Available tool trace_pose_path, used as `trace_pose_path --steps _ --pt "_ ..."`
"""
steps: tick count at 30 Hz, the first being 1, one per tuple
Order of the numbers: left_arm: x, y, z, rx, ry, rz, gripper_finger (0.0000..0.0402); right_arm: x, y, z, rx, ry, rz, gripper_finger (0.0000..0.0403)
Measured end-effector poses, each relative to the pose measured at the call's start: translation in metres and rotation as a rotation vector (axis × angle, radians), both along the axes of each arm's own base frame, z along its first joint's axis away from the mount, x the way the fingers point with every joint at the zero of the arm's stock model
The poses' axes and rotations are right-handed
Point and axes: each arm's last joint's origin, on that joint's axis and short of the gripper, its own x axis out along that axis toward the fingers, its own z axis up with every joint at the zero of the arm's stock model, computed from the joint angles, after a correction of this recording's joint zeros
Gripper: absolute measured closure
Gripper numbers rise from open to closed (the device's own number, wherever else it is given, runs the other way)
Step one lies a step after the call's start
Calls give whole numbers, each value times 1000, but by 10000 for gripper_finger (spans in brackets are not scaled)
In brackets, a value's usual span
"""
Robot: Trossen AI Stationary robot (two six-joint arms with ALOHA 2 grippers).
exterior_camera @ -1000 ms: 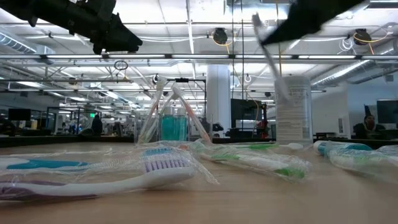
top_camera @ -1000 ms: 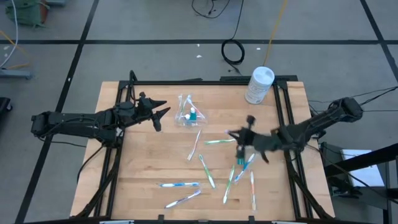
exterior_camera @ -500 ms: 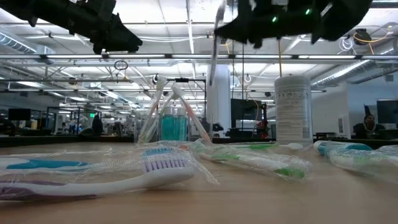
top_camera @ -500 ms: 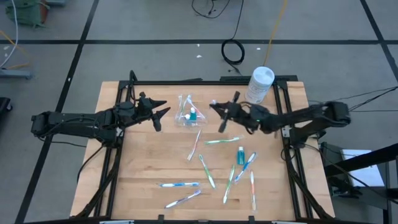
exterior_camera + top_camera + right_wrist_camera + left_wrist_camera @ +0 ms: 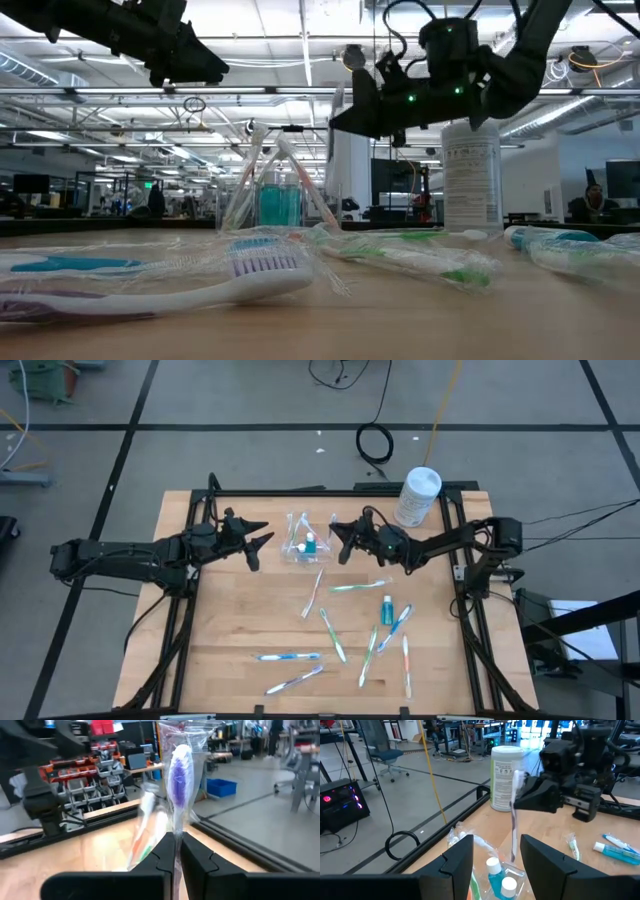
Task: Pick & Place toothbrushing station
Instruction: Put the purple toothbrush into the transparent organizer
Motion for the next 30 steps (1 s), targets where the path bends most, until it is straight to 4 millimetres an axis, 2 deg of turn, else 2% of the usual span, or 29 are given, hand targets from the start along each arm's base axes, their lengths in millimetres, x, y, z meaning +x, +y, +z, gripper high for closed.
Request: trace_pose_path --steps 12,21,30 --pt "0 0 0 -2 4 0 231 2 -4 -14 24 60 -7 387" --pt "0 0 -1 -4 5 0 231 1 -2 -22 44 146 42 353" --pt "0 0 -1 -3 5 -1 231 2 -2 -22 16 162 48 312"
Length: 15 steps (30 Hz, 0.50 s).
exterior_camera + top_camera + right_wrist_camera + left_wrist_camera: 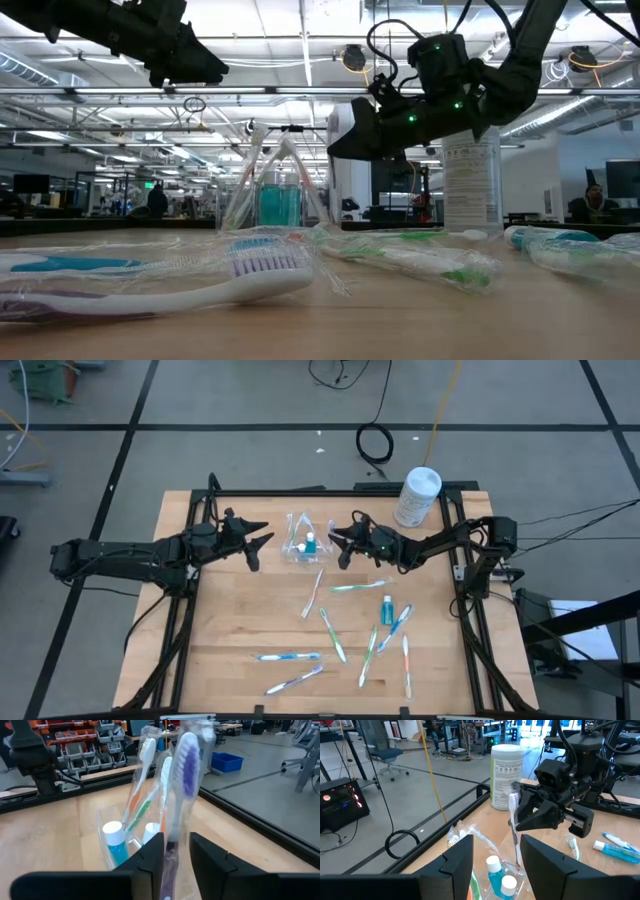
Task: Pick & Place toothbrushing station
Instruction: Put the purple toothbrush into the transparent organizer, then put the blue toothbrush into the transparent organizer
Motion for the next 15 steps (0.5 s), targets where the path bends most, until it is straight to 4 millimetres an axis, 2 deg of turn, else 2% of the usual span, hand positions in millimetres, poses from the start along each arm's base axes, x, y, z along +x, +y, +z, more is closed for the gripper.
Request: trace_pose_path --steps 7,15 --pt "0 -1 -1 -46 -16 -21 231 -3 1 10 -41 5 4 274" --pt "2 -7 -5 -127 18 -226 231 -19 4 35 -23 85 5 251"
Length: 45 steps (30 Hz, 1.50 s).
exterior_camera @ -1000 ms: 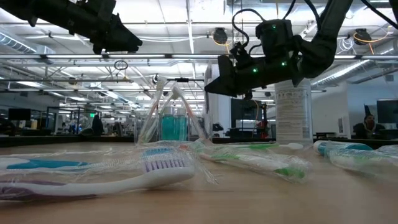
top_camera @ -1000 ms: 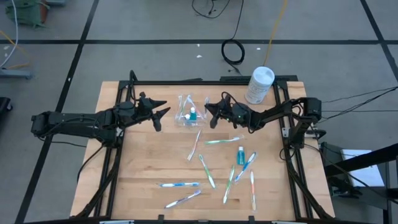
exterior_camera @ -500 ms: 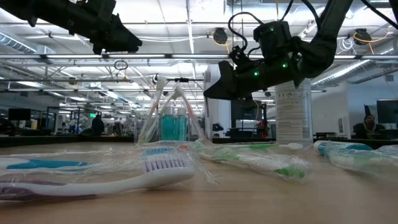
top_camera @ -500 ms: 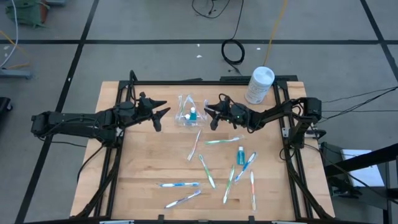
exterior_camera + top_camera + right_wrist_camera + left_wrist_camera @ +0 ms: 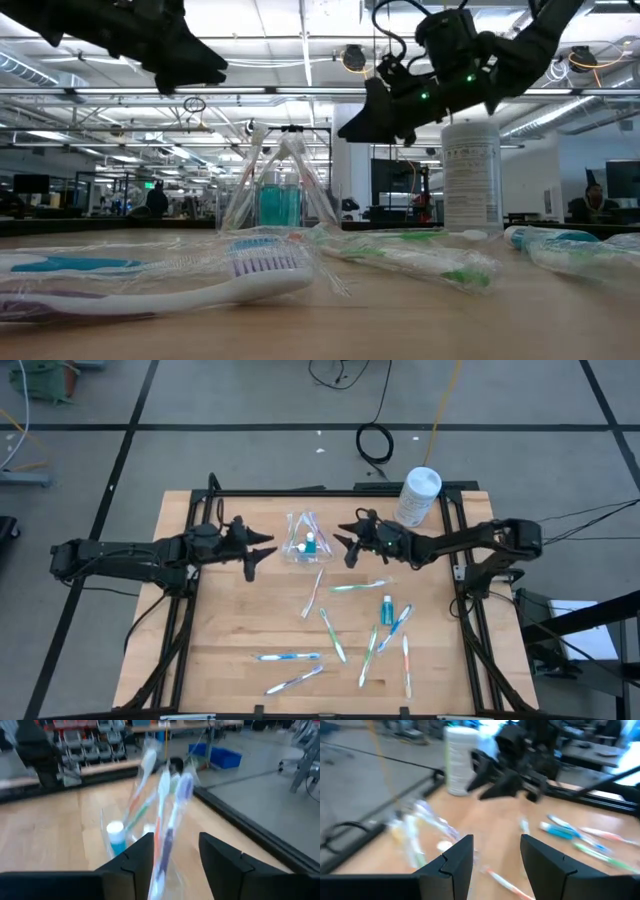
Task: Pick & Place toothbrushing station
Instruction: Put the blue toothbrush into the transparent organizer
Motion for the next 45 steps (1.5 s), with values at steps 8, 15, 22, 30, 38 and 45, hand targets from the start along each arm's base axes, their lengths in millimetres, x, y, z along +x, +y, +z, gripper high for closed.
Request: trace_pose_path --steps 8,15,22,30,38,45 --pt "2 -10 -8 -52 67 -178 231 -24 7 23 49 84 -4 257" --pt "16 -29 -22 -66 148 -279 231 -38 10 41 89 51 -17 257" --pt "39 -51 -41 -168 183 -375 231 -40 10 44 58 54 -8 259" --pt "68 -81 -37 -148 250 -545 231 -40 10 44 18 73 4 261" --pt "94 -113 -43 -160 427 -603 231 -40 10 44 17 71 4 261" --pt "111 -137 -66 -202 563 -612 231 -40 12 43 19 78 11 261"
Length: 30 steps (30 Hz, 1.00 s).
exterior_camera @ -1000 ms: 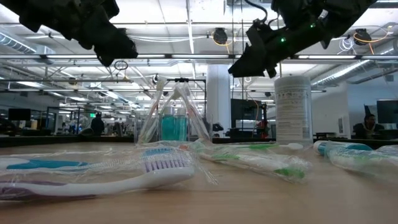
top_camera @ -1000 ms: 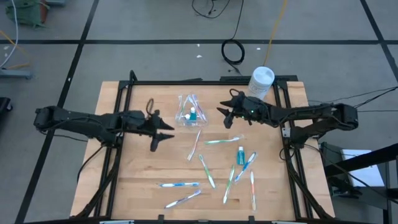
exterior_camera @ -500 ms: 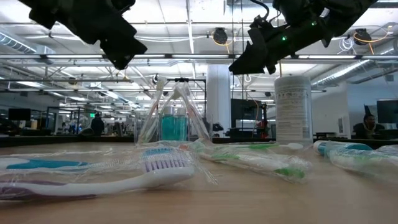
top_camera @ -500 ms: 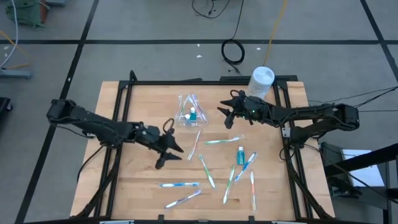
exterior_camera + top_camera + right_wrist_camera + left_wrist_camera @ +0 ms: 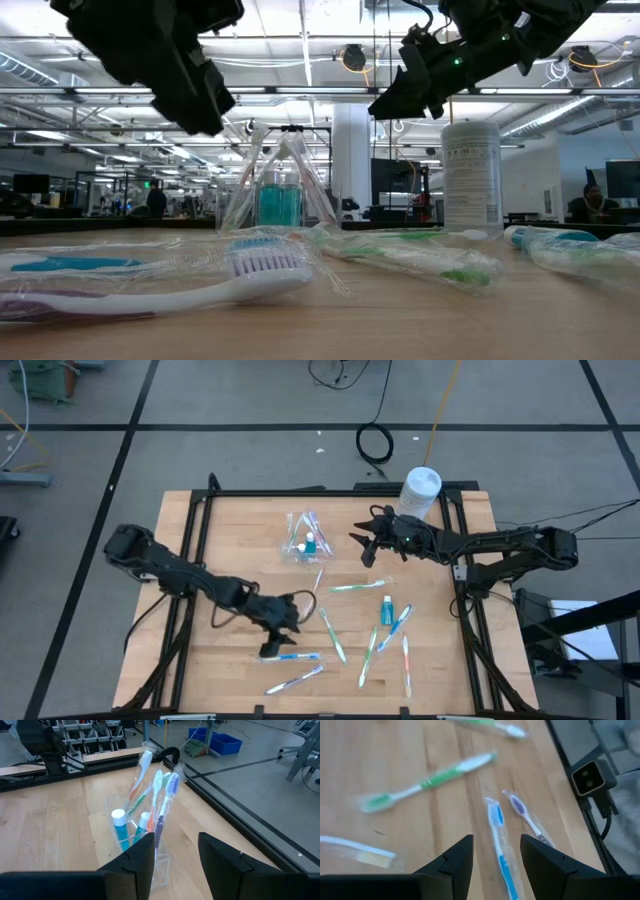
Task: Pick & Place toothbrushing station
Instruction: Put the blue toothbrush into the transparent organizer
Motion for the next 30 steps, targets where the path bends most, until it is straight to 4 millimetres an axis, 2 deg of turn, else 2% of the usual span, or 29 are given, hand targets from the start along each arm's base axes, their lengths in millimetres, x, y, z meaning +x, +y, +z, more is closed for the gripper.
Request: trace_pose_path --steps 9,13,18,25,30 --pt "28 -18 -32 -71 150 115 231 2 12 -1 46 -5 31 261" --pt "34 -25 -51 -88 227 135 231 3 18 -3 55 8 51 261" --pt "41 -35 -54 -156 265 128 231 4 23 -3 55 9 73 261" --pt "39 -38 -55 -126 257 100 231 4 25 -3 51 10 81 261" --pt "46 -36 -69 -100 239 38 231 4 26 -3 52 10 82 261"
